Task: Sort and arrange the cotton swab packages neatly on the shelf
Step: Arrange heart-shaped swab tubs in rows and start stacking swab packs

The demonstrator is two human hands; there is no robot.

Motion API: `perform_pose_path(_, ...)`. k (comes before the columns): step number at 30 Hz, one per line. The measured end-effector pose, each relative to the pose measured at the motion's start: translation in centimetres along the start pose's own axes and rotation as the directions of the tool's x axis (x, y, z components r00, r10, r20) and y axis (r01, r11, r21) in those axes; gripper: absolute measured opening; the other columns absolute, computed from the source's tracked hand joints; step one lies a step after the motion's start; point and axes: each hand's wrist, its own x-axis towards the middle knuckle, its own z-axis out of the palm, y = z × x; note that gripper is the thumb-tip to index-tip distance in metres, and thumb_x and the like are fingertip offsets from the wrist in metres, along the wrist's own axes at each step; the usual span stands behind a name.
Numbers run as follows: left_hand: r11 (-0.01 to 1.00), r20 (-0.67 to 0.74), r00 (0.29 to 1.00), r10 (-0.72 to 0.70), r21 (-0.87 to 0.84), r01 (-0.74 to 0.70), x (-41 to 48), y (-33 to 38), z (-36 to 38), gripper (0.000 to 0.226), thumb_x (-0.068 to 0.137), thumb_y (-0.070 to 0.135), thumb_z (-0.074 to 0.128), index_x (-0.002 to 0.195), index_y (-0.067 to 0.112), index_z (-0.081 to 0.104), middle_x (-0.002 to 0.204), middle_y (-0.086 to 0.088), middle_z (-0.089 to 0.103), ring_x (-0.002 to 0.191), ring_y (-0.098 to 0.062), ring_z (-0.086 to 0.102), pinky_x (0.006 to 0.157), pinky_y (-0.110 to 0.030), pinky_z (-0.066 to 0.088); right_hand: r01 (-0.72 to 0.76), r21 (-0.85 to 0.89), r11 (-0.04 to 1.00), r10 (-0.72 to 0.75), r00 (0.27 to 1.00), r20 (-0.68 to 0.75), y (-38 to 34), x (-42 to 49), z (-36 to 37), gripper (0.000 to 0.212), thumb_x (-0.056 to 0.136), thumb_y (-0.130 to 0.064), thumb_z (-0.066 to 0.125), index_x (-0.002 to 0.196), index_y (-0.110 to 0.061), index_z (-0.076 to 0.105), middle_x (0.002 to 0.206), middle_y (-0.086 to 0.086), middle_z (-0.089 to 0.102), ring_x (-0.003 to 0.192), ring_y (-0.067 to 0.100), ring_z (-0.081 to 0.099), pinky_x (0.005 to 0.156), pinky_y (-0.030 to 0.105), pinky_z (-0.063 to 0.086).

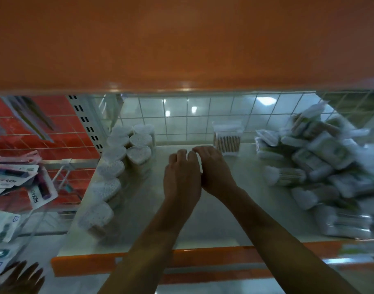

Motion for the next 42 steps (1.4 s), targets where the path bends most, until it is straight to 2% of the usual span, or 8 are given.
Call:
perform_pose_path(7, 0.996, 0.057, 0.995, 0.084, -0.036, -0.082, 0.9, 5.1, 2.4, 0.046, 0.091, 0.015, 0.057, 0.135, 0.013, 0.045, 0.129, -0.005, 0.052, 0.115, -0.021, 0.048, 0.090, -0.029, 0.045, -0.083, -0.074, 0.994, 0.083, 0.997, -0.003, 5.2, -2.1, -4.5, 0.050, 0.078, -0.016, 0.069, 0.125, -0.013, 0.052, 0.125, 0.005, 0.054, 0.118, 0.021, 0.046, 0.101, 0.026, 0.033)
perform_pose_path(15, 0.980, 0.117, 0.976, 0.183, -0.104, -0.171, 1.2, 10.2, 5.4, 0.044, 0.085, 0.016, 0.060, 0.128, 0.016, 0.050, 0.121, -0.005, 0.056, 0.111, -0.024, 0.051, 0.081, -0.034, 0.048, -0.188, -0.164, 0.968, 0.199, 0.979, 0.049, 9.6, -4.3, -9.3, 0.053, 0.077, -0.019, 0.071, 0.127, -0.015, 0.052, 0.125, 0.005, 0.057, 0.115, 0.020, 0.052, 0.095, 0.030, 0.043)
perform_pose_path(22, 0.976, 0.216, 0.954, 0.207, -0.105, -0.188, 0.5, 12.2, 6.7, 0.042, 0.086, 0.025, 0.060, 0.126, 0.019, 0.049, 0.118, -0.003, 0.055, 0.109, -0.022, 0.053, 0.080, -0.029, 0.043, -0.231, -0.243, 0.942, 0.267, 0.955, 0.128, 12.3, -5.9, -10.5, 0.054, 0.077, -0.011, 0.067, 0.128, -0.020, 0.052, 0.132, 0.003, 0.053, 0.120, 0.020, 0.049, 0.099, 0.030, 0.039)
perform_pose_path(26, 0.980, 0.245, 0.951, 0.191, -0.098, -0.172, 0.1, 12.2, 6.9, 0.044, 0.087, 0.029, 0.060, 0.127, 0.019, 0.047, 0.122, -0.003, 0.054, 0.112, -0.023, 0.052, 0.087, -0.033, 0.044, -0.219, -0.273, 0.937, 0.261, 0.957, 0.128, 13.2, -5.7, -10.2, 0.047, 0.078, -0.011, 0.062, 0.123, -0.022, 0.055, 0.124, 0.003, 0.059, 0.113, 0.021, 0.054, 0.096, 0.036, 0.044)
perform_pose_path(28, 0.984, 0.259, 0.951, 0.171, -0.102, -0.149, 0.2, 12.0, 6.9, 0.044, 0.087, 0.030, 0.060, 0.127, 0.018, 0.047, 0.123, -0.004, 0.054, 0.113, -0.024, 0.051, 0.089, -0.034, 0.044, -0.216, -0.277, 0.936, 0.257, 0.959, 0.121, 13.5, -5.5, -10.1, 0.043, 0.081, -0.012, 0.059, 0.123, -0.021, 0.055, 0.123, 0.003, 0.059, 0.111, 0.021, 0.054, 0.095, 0.034, 0.043)
perform_pose_path(31, 0.987, 0.271, 0.951, 0.145, -0.107, -0.120, 0.1, 11.5, 6.5, 0.043, 0.088, 0.032, 0.059, 0.127, 0.018, 0.046, 0.123, -0.004, 0.053, 0.114, -0.024, 0.051, 0.088, -0.036, 0.046, -0.230, -0.212, 0.950, 0.253, 0.963, 0.092, 13.6, -5.1, -10.4, 0.038, 0.084, -0.016, 0.056, 0.122, -0.020, 0.057, 0.120, 0.003, 0.061, 0.109, 0.021, 0.056, 0.088, 0.029, 0.042)
perform_pose_path(36, 0.991, 0.252, 0.961, 0.110, -0.099, -0.088, -0.1, 10.4, 5.9, 0.041, 0.088, 0.035, 0.058, 0.124, 0.019, 0.046, 0.118, -0.004, 0.054, 0.110, -0.024, 0.053, 0.082, -0.032, 0.044, -0.278, 0.064, 0.959, 0.274, 0.960, 0.065, 13.1, -4.3, -11.0, 0.047, 0.077, -0.029, 0.073, 0.120, -0.019, 0.059, 0.110, -0.001, 0.067, 0.099, 0.015, 0.063, 0.082, 0.027, 0.047)
perform_pose_path(42, 0.986, 0.198, 0.976, 0.092, -0.155, -0.062, -0.1, 8.7, 5.4, 0.044, 0.088, 0.036, 0.058, 0.126, 0.017, 0.046, 0.115, -0.001, 0.057, 0.105, -0.021, 0.055, 0.078, -0.030, 0.044, -0.385, 0.399, 0.832, 0.372, 0.921, 0.114, 11.6, -3.7, -10.6, 0.044, 0.081, -0.025, 0.072, 0.122, -0.016, 0.057, 0.102, -0.006, 0.064, 0.090, 0.005, 0.060, 0.073, 0.013, 0.046)
